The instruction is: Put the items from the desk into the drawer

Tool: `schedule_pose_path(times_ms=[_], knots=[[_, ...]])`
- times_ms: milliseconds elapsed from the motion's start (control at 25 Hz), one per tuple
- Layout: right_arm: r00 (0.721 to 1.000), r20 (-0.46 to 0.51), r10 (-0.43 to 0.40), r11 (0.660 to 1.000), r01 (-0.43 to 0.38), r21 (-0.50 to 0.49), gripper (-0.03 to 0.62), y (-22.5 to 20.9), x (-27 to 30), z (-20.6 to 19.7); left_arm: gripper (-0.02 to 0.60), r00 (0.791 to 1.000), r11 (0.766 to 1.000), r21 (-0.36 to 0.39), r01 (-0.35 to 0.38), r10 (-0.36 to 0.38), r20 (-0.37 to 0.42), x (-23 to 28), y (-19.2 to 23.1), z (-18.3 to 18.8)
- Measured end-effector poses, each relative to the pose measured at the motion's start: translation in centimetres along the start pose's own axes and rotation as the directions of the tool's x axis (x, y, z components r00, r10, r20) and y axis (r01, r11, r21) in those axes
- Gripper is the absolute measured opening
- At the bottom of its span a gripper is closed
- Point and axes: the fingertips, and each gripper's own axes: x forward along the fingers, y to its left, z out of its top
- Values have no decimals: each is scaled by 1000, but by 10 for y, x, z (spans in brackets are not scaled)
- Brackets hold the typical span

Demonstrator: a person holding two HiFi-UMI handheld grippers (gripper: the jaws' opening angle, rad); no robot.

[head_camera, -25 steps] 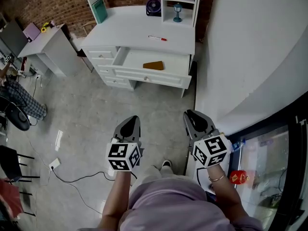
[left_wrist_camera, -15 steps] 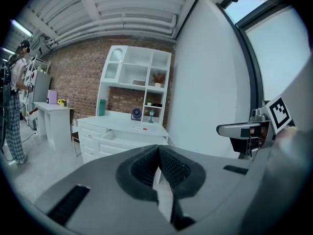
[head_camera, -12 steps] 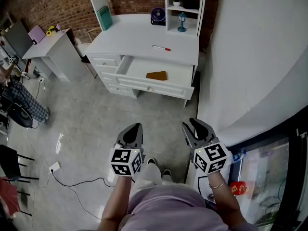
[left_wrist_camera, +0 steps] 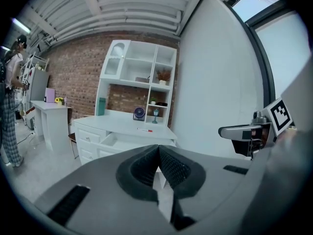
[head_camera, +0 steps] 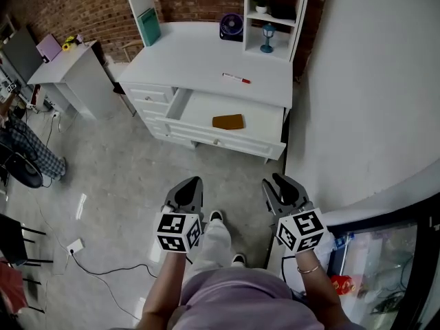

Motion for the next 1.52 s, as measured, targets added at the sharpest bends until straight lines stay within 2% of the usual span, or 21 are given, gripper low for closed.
schedule_pose_path(times_ms=[480, 840, 1280, 1520], knots=[[997, -24, -80, 997, 80, -1, 110, -52, 134, 37, 0, 999, 999, -17, 42, -42, -11, 112, 89, 44], [985, -33, -169, 986, 169, -8, 110, -86, 194, 59, 0, 996, 997, -17, 79, -79, -30, 167, 139, 64], [984, -61, -165, 983, 159, -91, 110, -119, 247, 73, 0, 997, 997, -28, 71, -72, -35, 210, 164, 70], [989, -66, -130, 986, 122, -112, 110, -150, 287, 83, 0, 999, 999, -39, 24, -25, -40, 237, 177, 74]])
